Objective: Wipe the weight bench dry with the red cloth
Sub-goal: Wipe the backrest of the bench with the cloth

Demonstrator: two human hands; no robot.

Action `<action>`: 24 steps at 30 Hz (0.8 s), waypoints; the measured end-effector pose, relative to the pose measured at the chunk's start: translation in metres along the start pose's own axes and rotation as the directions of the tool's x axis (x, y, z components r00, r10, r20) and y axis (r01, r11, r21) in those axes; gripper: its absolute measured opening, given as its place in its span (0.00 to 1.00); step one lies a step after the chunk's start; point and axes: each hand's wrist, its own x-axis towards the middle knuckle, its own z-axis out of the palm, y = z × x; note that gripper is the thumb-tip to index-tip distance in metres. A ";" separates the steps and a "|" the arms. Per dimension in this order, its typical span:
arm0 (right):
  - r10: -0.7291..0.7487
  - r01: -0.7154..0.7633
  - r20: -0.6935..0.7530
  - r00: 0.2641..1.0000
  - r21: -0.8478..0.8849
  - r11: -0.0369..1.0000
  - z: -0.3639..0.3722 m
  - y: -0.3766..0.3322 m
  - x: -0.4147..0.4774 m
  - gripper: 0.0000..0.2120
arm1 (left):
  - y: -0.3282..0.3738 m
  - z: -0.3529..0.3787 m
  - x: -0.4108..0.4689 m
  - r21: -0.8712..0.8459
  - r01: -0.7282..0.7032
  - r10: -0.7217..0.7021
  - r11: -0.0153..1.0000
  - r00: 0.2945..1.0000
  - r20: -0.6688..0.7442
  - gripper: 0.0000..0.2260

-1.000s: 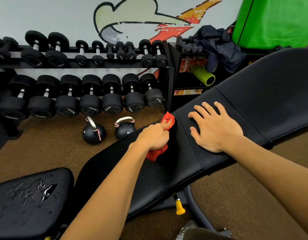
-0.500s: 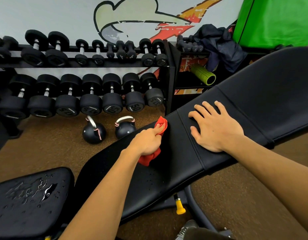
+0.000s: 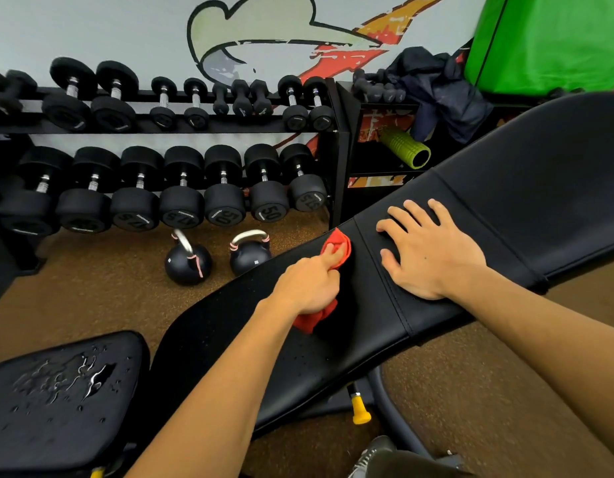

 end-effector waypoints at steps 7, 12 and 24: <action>0.000 0.000 0.000 1.000 -0.012 1.000 0.000 -0.001 0.001 0.31 | 0.013 -0.001 -0.013 -0.002 -0.026 0.026 1.000 1.000 0.011 0.26; 0.005 -0.006 -0.004 1.000 -0.015 1.000 -0.001 -0.002 0.000 0.31 | 0.034 0.002 0.006 -0.024 0.057 -0.057 0.998 0.998 0.006 0.28; 0.006 -0.006 0.005 1.000 -0.001 1.000 -0.003 -0.002 -0.001 0.32 | 0.048 0.008 -0.035 0.028 0.055 -0.055 0.998 0.998 0.004 0.28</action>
